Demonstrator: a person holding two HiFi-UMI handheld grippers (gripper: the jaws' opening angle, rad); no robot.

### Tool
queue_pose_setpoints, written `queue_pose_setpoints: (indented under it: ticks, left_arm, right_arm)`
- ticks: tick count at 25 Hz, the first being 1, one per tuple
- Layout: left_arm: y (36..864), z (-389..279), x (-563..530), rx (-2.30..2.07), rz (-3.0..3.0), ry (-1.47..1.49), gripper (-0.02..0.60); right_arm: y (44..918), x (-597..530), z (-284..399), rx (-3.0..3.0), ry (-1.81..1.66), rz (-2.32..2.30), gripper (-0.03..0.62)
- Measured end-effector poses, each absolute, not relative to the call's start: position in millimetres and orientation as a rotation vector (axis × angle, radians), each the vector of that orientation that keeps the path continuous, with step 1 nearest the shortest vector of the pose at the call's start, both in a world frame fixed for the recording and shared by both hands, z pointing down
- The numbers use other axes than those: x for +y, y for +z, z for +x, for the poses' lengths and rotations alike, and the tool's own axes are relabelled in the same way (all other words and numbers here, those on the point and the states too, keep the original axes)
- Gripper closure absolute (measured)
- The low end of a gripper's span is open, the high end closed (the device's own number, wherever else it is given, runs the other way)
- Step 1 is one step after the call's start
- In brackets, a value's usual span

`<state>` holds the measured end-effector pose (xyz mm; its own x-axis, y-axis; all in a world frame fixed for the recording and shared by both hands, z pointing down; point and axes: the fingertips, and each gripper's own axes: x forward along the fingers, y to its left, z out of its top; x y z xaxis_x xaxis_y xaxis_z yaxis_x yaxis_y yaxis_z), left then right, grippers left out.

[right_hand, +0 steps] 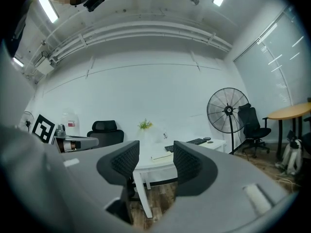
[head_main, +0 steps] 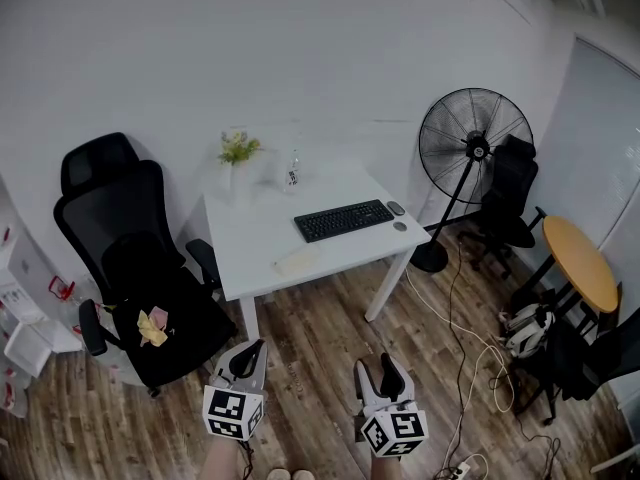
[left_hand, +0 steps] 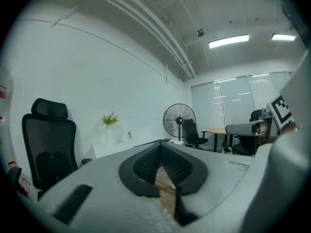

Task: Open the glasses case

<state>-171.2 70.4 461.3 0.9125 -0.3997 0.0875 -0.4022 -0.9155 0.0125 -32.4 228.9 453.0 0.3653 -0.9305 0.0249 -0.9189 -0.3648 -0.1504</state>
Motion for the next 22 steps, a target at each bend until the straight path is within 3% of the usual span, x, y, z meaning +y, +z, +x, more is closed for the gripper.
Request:
queue_pose_setpoints:
  ticks: [12,22]
  left_arm:
    - [470,-148,30,-0.63,3.039,0.125,0.574]
    - [487,-70,-41,-0.735,3.007,0.092,0.574]
  right_arm:
    - [466,192,-13,1.712,-0.175,-2.508,0.381]
    - [484,107,82,1.812,-0.152,-2.453,0.381]
